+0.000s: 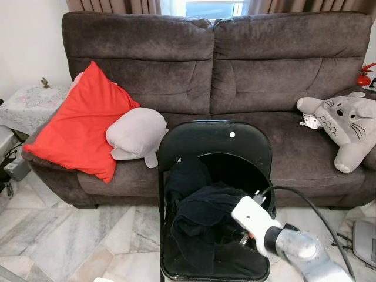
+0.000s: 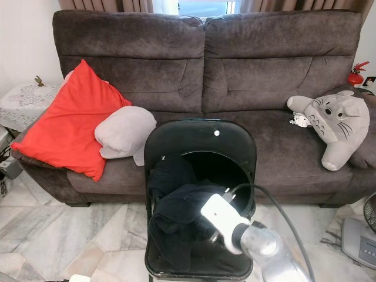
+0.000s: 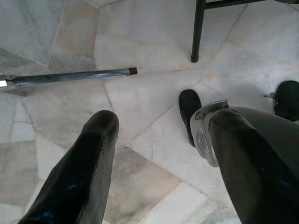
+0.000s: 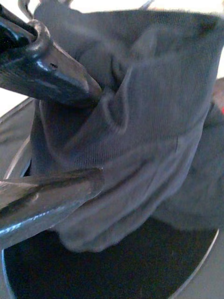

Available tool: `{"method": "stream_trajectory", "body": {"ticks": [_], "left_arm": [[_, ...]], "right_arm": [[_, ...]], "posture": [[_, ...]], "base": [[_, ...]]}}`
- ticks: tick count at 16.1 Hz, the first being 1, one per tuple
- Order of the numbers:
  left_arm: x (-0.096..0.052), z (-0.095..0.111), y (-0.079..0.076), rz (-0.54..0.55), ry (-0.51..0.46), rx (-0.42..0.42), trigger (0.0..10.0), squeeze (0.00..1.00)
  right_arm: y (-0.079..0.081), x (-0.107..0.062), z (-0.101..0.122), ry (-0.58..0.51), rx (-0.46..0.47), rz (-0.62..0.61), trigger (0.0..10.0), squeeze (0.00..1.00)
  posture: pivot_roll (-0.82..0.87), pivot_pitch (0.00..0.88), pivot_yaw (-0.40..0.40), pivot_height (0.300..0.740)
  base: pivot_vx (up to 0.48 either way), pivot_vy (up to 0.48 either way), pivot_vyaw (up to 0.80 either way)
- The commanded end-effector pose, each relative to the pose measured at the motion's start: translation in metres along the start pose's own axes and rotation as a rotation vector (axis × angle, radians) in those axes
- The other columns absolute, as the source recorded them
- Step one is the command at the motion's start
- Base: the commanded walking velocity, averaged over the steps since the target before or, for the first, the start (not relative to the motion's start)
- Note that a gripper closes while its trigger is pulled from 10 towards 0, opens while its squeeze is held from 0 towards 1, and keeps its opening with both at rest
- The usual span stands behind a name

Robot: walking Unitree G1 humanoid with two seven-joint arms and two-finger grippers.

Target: Hang hanger

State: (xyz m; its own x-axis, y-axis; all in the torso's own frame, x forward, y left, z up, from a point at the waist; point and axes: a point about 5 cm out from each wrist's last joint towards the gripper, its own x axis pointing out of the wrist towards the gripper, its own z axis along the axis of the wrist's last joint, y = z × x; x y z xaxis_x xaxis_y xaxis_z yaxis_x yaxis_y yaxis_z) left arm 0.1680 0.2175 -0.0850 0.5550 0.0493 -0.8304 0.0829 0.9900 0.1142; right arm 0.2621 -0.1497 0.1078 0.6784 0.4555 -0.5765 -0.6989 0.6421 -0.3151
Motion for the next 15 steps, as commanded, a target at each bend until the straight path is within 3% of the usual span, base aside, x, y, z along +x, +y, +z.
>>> {"method": "stream_trajectory", "body": {"ticks": [1,5,10,15], "left_arm": [[-0.001,-0.007,0.002,0.011,0.04,0.002,10.0,0.0],[-0.001,-0.008,0.003,0.01,0.041,0.002,10.0,0.0],[-0.003,-0.012,0.008,0.017,0.048,0.002,10.0,0.0],[-0.003,-0.013,0.006,0.013,0.05,0.005,10.0,0.0]], "right_arm": [[-0.003,0.002,0.004,-0.008,-0.029,-0.016,10.0,0.0],[-0.012,0.009,0.016,-0.072,-0.032,-0.034,10.0,0.0],[-0.003,0.015,0.027,-0.159,-0.026,0.076,10.0,0.0],[0.005,0.018,0.015,-0.115,-0.026,0.132,10.0,0.0]], "posture": [[-0.01,0.077,0.044,0.74],[-0.01,0.077,0.044,0.74],[-0.01,0.082,0.044,0.74],[-0.01,0.084,0.046,0.74]], "base": [[0.0,0.0,0.0],[0.0,0.0,0.0],[0.0,0.0,0.0],[0.0,0.0,0.0]]}}
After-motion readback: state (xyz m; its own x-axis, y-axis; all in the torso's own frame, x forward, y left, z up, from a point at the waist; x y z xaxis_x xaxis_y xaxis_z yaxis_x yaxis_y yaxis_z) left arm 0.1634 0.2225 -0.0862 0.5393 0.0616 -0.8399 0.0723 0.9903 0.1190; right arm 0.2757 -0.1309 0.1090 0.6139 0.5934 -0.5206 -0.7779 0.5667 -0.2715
